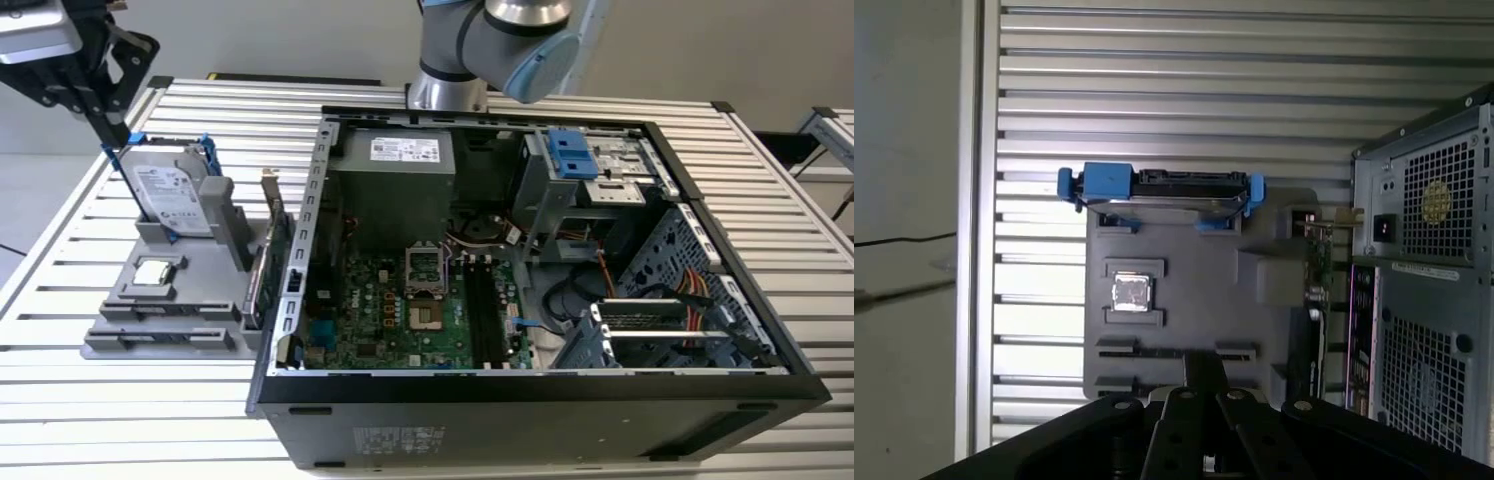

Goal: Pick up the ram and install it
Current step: 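Reach for the ram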

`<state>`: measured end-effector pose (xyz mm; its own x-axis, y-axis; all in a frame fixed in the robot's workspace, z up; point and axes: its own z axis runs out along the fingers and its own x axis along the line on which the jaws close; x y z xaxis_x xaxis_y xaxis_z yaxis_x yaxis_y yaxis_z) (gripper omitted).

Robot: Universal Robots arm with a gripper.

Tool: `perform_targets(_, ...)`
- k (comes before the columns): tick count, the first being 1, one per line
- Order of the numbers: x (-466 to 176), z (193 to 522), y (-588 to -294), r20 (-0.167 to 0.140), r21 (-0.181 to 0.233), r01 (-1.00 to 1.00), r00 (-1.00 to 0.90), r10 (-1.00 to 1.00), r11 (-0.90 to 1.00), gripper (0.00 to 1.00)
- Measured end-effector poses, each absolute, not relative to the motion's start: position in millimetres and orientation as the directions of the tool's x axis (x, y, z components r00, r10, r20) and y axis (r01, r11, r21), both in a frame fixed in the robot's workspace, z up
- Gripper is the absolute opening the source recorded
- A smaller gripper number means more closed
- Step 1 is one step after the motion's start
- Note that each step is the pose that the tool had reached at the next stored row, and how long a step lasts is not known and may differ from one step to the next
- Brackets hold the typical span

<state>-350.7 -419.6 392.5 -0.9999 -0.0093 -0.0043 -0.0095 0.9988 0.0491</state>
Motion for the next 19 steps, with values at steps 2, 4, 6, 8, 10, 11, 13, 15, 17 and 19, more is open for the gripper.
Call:
perform_targets(2,-350.5,392.5,-420.2,-0.004,0.049,-0.009,-1.0,-0.009,0.999,0.0)
perform_targets(4,-350.4,392.5,-420.8,-0.004,0.049,-0.009,-1.0,-0.009,0.999,0.0)
perform_targets(6,-350.3,392.4,-421.2,-0.004,0.049,-0.009,-1.0,-0.009,0.999,0.0)
perform_targets(8,-350.1,392.5,-421.9,-0.004,0.049,-0.009,-1.0,-0.009,0.999,0.0)
perform_targets(10,-350.0,392.5,-422.4,-0.004,0.049,-0.009,-1.0,-0.009,0.999,0.0)
perform_targets(11,-350.0,392.4,-422.6,-0.004,0.049,-0.009,-1.0,-0.009,0.999,0.0)
perform_targets(13,-349.8,392.5,-422.9,-0.004,0.049,-0.009,-1.0,-0.009,0.999,0.0)
perform_targets(15,-348.1,392.5,-427.1,-0.004,0.049,-0.009,-1.0,-0.009,0.999,0.0)
perform_targets(17,-348.0,392.4,-427.2,-0.004,0.049,-0.009,-1.0,-0.009,0.999,0.0)
perform_targets(19,-347.5,392.6,-427.8,-0.004,0.049,-0.01,-1.0,-0.009,0.999,0.0)
